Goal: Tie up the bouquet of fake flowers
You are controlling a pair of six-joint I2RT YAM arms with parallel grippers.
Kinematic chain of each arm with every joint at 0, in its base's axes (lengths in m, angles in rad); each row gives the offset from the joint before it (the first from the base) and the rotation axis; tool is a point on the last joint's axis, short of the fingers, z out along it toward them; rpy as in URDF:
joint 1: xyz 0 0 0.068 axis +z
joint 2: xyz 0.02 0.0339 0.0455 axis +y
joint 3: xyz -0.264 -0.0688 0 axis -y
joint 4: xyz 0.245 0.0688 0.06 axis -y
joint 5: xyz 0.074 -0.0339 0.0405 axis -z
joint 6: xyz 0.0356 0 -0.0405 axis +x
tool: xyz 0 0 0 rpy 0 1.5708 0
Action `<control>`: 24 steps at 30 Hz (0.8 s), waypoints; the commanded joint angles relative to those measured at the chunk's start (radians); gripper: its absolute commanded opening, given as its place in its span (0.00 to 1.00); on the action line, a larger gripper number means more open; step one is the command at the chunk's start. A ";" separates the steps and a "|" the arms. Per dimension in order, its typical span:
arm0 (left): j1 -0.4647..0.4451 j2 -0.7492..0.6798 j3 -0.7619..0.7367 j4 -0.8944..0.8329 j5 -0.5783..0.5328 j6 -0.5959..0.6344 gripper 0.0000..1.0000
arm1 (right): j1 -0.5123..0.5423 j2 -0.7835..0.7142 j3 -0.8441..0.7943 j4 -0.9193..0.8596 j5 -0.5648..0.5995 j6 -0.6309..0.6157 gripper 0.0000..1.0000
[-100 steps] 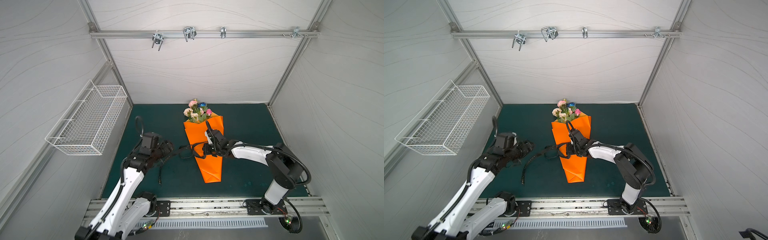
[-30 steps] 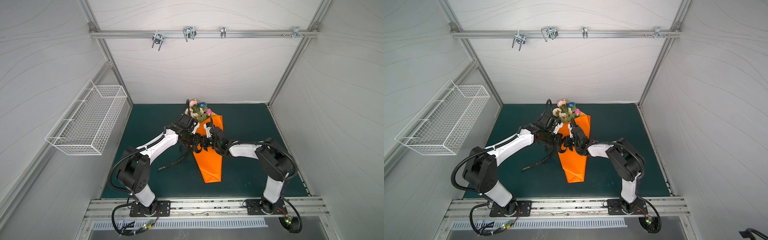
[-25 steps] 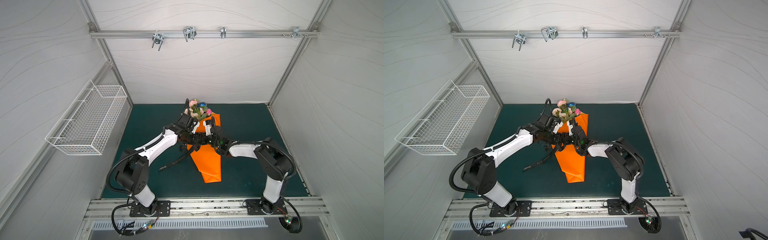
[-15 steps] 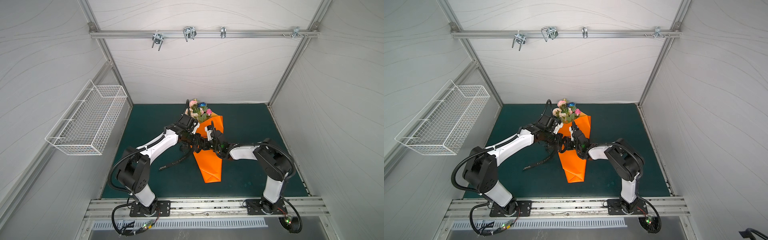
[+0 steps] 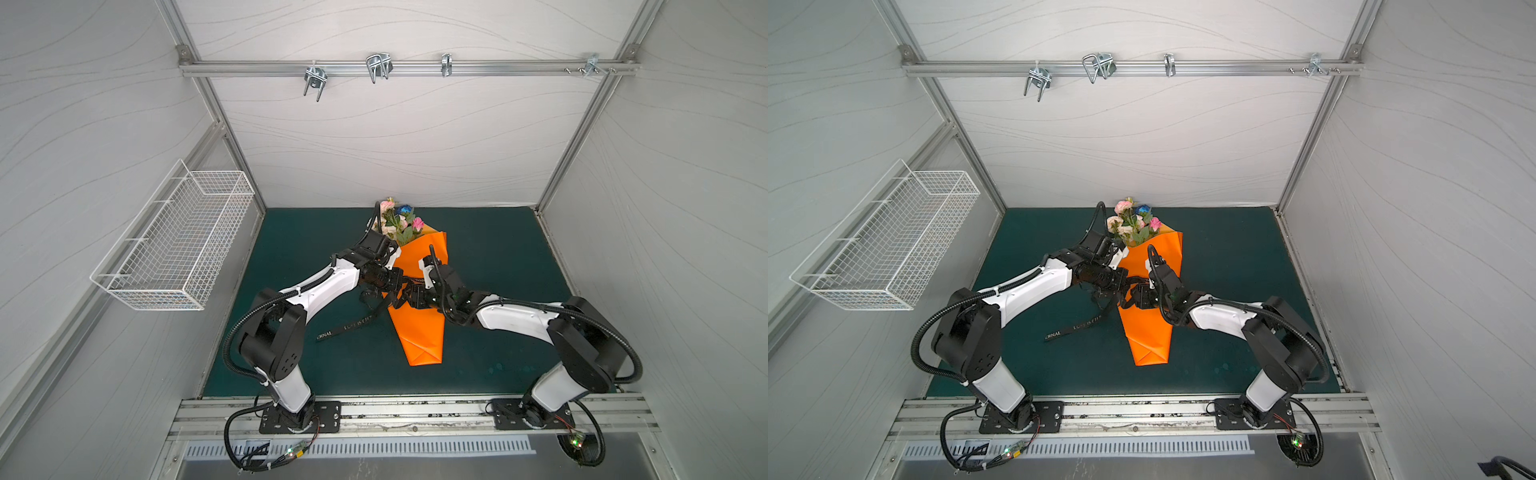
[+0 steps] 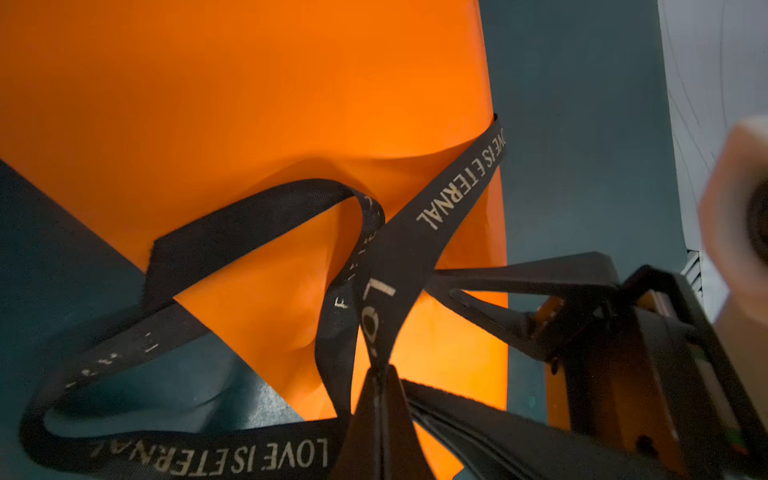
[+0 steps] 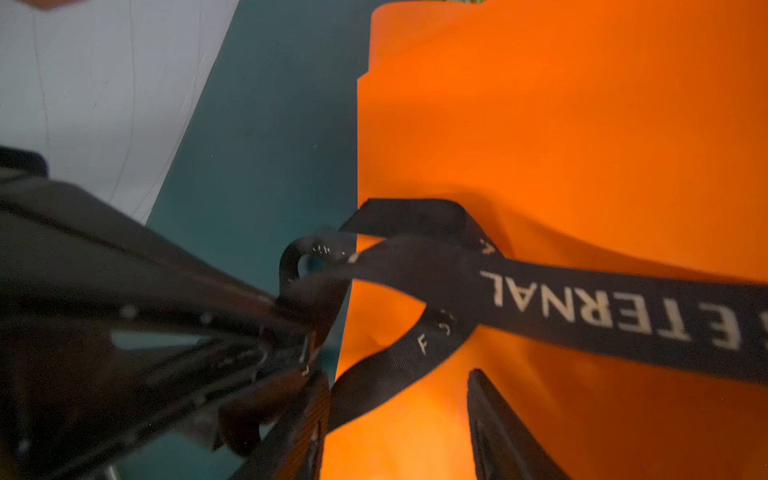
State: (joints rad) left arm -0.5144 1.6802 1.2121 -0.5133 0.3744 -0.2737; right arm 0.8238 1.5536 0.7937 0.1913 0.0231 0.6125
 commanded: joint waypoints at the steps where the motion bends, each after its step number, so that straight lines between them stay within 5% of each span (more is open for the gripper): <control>1: -0.010 0.004 -0.011 0.026 0.025 -0.001 0.00 | 0.004 -0.121 -0.018 -0.147 0.064 0.011 0.53; 4: -0.014 0.004 -0.029 0.037 0.029 -0.004 0.00 | -0.026 -0.220 0.021 -0.249 0.113 -0.035 0.50; 8: -0.022 0.010 -0.042 0.051 0.033 -0.010 0.00 | -0.116 -0.214 0.182 -0.398 0.029 -0.156 0.46; 16: -0.037 0.009 -0.052 0.072 0.034 -0.015 0.00 | -0.179 0.108 0.624 -0.808 -0.124 -0.402 0.40; 24: -0.046 0.021 -0.061 0.088 0.041 -0.024 0.00 | -0.177 0.387 0.867 -0.947 -0.172 -0.471 0.45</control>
State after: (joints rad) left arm -0.5537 1.6882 1.1534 -0.4534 0.4011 -0.2920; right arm 0.6456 1.8931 1.6066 -0.6323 -0.1123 0.2028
